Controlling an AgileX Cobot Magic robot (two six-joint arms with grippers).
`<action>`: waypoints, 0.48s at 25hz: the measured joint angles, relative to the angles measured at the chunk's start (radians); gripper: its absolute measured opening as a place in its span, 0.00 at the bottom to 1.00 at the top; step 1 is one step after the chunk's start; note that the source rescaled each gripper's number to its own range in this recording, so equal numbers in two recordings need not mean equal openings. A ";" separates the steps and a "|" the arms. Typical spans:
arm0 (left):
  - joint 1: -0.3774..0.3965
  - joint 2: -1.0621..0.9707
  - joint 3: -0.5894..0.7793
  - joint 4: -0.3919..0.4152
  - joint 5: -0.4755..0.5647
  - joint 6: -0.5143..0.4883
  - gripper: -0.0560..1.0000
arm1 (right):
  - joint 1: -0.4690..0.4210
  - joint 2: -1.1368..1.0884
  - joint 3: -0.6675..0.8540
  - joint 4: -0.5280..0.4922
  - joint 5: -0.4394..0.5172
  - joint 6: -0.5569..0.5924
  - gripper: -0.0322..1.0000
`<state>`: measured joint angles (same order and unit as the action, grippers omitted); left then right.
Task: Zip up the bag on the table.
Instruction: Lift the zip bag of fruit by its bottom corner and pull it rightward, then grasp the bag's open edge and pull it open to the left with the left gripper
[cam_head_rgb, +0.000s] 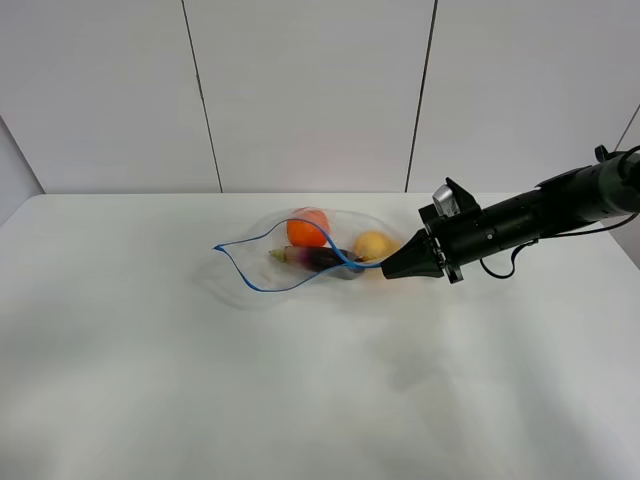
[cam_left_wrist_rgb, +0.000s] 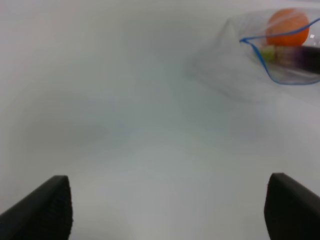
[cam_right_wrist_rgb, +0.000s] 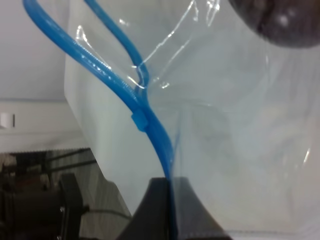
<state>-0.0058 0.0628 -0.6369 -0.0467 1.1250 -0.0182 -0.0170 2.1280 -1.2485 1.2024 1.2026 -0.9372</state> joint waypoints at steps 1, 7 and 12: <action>0.000 0.045 -0.022 -0.011 -0.019 0.018 1.00 | 0.000 0.000 -0.011 -0.003 0.001 0.014 0.03; 0.000 0.405 -0.201 -0.208 -0.155 0.274 1.00 | 0.000 -0.008 -0.036 -0.039 0.001 0.053 0.03; 0.000 0.729 -0.279 -0.524 -0.250 0.699 1.00 | 0.000 -0.016 -0.036 -0.061 0.001 0.081 0.03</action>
<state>-0.0058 0.7920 -0.9161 -0.5707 0.8749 0.6810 -0.0170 2.1124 -1.2843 1.1412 1.2034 -0.8560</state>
